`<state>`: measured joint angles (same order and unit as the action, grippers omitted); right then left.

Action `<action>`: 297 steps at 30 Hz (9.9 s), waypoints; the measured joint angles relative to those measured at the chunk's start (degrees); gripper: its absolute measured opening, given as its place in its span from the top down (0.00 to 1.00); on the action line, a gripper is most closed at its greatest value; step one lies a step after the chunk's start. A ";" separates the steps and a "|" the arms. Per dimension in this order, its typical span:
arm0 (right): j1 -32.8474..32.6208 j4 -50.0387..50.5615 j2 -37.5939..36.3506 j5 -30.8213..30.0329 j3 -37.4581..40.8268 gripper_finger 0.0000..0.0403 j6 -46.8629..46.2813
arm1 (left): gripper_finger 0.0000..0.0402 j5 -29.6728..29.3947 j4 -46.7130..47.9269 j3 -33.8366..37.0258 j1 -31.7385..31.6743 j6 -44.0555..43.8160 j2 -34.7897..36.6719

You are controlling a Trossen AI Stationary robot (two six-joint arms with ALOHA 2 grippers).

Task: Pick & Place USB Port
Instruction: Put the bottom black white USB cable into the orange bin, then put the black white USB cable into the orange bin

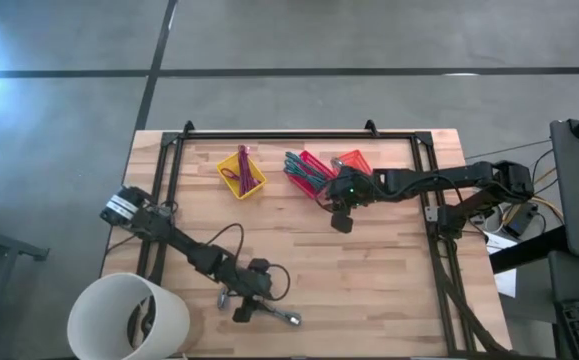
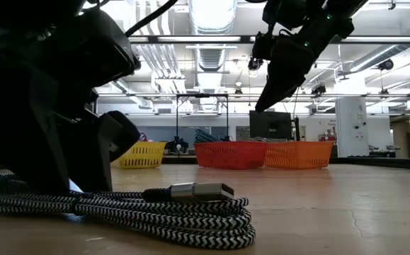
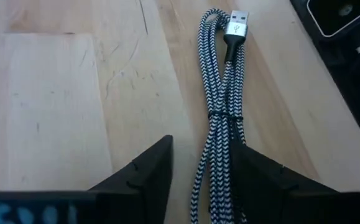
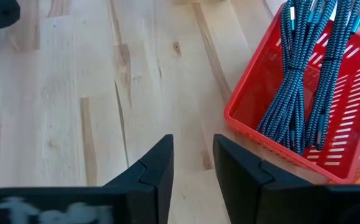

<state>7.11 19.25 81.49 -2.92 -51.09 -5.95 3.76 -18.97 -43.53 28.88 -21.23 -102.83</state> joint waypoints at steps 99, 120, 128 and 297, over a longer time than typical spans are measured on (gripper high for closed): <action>-9.54 18.23 20.35 -2.91 -18.05 0.95 3.86 | 0.74 -13.80 3.18 -5.11 -25.79 -2.38 7.37; 4.02 22.77 -3.34 -18.09 -8.07 0.95 -1.80 | 0.73 -14.33 3.61 -5.07 -25.73 -0.63 7.37; 18.93 2.11 -6.75 -7.95 5.56 0.95 0.47 | 0.73 -14.33 3.63 -5.03 -25.73 -0.63 7.37; 3.11 -22.13 -9.38 13.02 12.57 0.80 -0.73 | 0.99 -33.05 2.49 -0.98 -11.11 -0.81 21.44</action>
<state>10.23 -2.88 72.11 10.11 -38.52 -6.67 -29.29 -16.48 -44.51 17.78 -22.04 -81.38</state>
